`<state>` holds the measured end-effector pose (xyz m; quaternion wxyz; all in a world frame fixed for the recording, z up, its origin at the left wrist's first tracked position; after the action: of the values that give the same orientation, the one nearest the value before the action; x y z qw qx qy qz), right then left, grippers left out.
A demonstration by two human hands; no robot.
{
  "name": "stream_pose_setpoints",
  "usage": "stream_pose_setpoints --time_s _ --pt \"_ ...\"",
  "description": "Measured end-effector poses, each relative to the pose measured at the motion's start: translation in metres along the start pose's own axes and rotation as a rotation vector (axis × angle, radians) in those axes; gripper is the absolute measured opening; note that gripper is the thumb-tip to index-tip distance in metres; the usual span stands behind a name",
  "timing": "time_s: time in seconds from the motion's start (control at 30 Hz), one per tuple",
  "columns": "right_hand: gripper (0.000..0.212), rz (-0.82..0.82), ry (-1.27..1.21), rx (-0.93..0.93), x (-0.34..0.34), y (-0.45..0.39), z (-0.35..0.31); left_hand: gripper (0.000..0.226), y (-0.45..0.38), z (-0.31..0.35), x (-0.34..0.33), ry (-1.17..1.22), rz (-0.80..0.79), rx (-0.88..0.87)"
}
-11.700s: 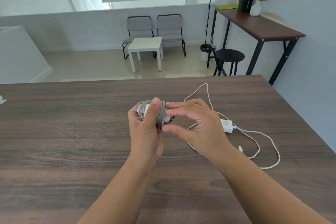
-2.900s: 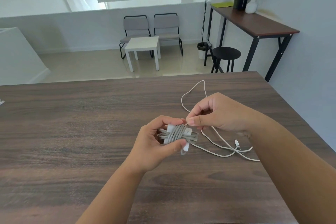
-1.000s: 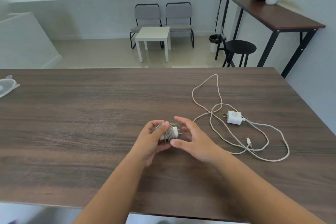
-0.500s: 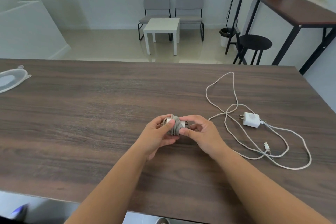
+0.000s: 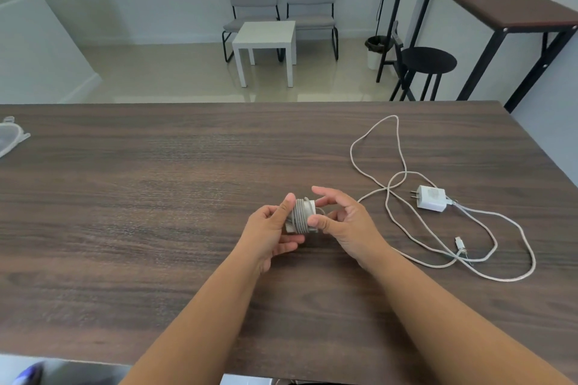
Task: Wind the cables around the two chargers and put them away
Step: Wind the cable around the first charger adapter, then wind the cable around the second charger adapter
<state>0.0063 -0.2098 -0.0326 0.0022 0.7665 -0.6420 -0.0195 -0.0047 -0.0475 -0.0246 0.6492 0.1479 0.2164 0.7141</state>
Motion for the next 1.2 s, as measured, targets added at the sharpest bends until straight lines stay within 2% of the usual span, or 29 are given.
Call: stream_pose_setpoints --time_s 0.1,0.3,0.4,0.53,0.63,0.93,1.07,1.2 --pt "0.026 -0.023 -0.122 -0.081 0.001 0.000 0.005 0.055 -0.009 0.001 0.005 -0.089 0.072 0.013" --pt "0.020 0.027 -0.079 -0.168 -0.004 -0.011 0.015 0.076 -0.023 0.008 0.013 -0.330 0.109 -0.056" --pt "0.014 0.091 -0.103 -0.220 -0.006 -0.024 0.014 0.068 -0.033 0.015 0.014 -0.307 0.116 -0.034" --pt "0.010 0.156 -0.081 -0.235 -0.004 -0.039 0.012 0.040 -0.039 0.022 0.014 -0.233 -0.007 0.015" --pt "0.010 0.156 -0.051 -0.255 -0.003 -0.046 0.010 0.033 -0.041 0.025 0.016 -0.246 -0.023 -0.015" --pt "0.017 0.168 0.047 -0.299 0.003 -0.044 0.010 0.027 -0.034 0.020 0.019 -0.386 0.087 -0.172" --pt "0.018 0.188 0.126 -0.261 0.009 -0.035 -0.002 0.029 -0.031 0.019 0.023 -0.419 0.161 -0.205" --pt "0.018 0.226 0.307 -0.136 0.043 -0.020 -0.020 0.033 -0.029 0.025 0.030 -0.697 0.310 -0.379"
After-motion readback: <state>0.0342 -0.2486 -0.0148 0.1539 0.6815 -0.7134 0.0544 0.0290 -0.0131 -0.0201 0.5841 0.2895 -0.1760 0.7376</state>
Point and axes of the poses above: each hand's wrist, its own y-axis away from the middle knuckle, its own x-axis out of the back of the hand, z = x × y, the point moved 2 cm from there along -y, towards the middle knuckle
